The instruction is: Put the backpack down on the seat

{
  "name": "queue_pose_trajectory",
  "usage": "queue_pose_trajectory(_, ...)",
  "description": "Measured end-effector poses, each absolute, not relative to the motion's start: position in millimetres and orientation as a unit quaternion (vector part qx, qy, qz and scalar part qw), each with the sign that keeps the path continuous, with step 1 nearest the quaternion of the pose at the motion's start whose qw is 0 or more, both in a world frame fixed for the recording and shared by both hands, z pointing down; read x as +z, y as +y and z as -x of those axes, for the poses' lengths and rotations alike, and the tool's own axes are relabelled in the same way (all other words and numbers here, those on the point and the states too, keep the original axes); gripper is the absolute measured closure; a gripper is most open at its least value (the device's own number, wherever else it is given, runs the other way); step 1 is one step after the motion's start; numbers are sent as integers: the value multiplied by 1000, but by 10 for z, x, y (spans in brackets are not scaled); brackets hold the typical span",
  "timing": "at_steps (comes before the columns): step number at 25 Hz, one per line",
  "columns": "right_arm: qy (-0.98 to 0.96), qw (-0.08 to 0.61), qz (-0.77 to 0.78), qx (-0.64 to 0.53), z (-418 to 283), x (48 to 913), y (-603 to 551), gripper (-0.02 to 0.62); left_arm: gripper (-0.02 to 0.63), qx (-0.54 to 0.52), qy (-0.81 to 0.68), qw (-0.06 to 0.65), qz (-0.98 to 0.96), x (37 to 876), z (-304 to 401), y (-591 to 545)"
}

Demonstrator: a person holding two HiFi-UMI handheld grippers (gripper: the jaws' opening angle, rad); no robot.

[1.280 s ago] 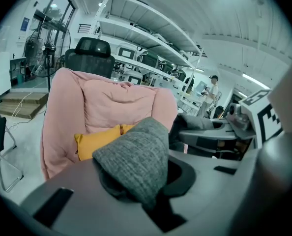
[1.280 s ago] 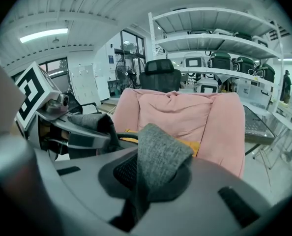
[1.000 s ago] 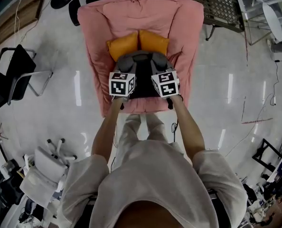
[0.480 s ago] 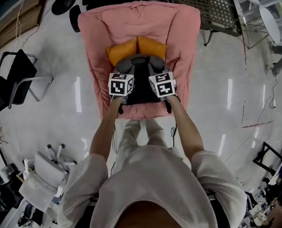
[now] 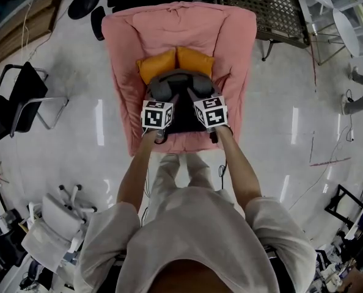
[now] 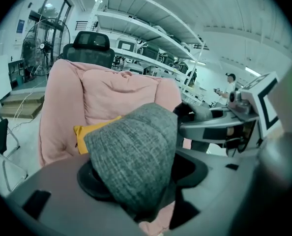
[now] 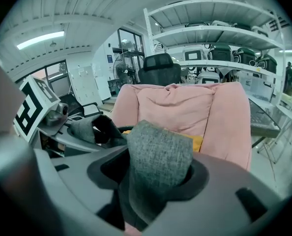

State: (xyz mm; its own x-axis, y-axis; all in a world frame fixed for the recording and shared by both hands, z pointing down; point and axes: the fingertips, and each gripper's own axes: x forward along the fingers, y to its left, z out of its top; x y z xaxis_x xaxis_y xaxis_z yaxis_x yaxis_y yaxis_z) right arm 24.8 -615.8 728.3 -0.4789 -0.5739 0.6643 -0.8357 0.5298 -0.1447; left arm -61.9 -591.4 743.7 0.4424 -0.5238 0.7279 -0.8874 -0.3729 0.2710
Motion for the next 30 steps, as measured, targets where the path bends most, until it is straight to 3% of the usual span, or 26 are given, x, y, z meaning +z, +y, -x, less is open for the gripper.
queue_pose_trajectory(5, -826, 281, -430, 234, -303, 7356, -5995, 283, 328, 282, -455, 339, -774, 7531, 634, -5695)
queue_pose_trajectory(13, -826, 282, -428, 234, -359, 7356, -5721, 225, 311, 301, -454, 353, -760, 7669, 645, -5289)
queue_pose_trajectory(22, -823, 287, -431, 235, -391, 7375, -5400, 238, 307, 313, -455, 368, -748, 7845, 693, -4911)
queue_pose_trajectory(30, -822, 281, -443, 224, -467, 7249, -5287, 255, 307, 303, -483, 340, -748, 7655, 792, -4824)
